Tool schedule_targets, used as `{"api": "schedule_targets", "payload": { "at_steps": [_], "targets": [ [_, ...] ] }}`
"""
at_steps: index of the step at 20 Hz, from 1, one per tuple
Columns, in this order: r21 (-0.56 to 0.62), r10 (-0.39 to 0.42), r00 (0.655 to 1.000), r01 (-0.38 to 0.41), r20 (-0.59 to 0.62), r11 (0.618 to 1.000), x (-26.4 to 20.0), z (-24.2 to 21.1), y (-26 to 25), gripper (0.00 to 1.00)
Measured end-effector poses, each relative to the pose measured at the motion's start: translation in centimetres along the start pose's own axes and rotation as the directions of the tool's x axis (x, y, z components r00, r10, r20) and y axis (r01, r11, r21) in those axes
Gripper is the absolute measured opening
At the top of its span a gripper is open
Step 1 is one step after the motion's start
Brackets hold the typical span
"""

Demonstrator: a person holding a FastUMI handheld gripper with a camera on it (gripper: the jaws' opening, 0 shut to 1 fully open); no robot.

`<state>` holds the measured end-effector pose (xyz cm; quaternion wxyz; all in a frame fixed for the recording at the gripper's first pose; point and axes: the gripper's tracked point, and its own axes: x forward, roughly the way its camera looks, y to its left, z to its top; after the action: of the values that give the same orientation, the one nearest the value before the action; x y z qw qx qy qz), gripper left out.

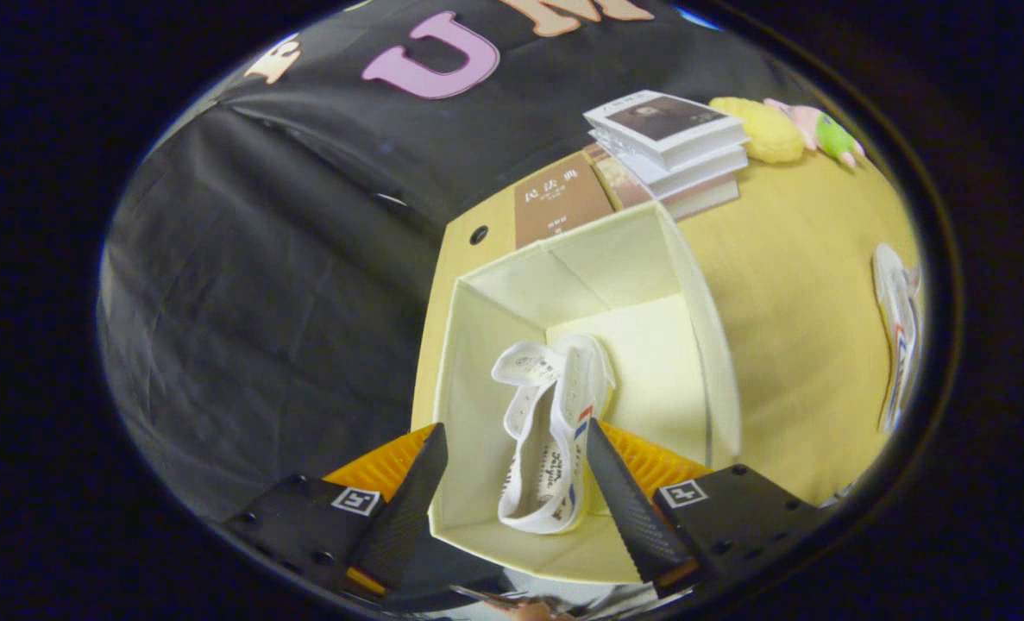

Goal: Open the storage box then place both shoes into the box .Put the left shoe in first, then the right shoe, with the right side of both shoes facing outward in a uniform manner.

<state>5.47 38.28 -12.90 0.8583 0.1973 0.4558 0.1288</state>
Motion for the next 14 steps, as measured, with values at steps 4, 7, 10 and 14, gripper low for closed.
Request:
{"api": "schedule_targets", "payload": {
  "at_steps": [4, 7, 10, 14],
  "targets": [
    [-0.074, 0.021, 0.999, -0.018, 0.036, 0.997, -6.0, 1.5, -2.8, 1.0],
    [-0.104, 0.002, 0.995, 0.008, 0.096, 0.995, -10.3, 3.0, -6.9, 1.0],
    [-0.115, -0.092, 0.985, 0.11, 0.147, 0.987, -13.7, 3.9, -13.7, 1.0],
    [-0.102, -0.225, 0.965, 0.239, 0.139, 0.966, -16.1, 3.4, -22.8, 1.0]
  ]
}}
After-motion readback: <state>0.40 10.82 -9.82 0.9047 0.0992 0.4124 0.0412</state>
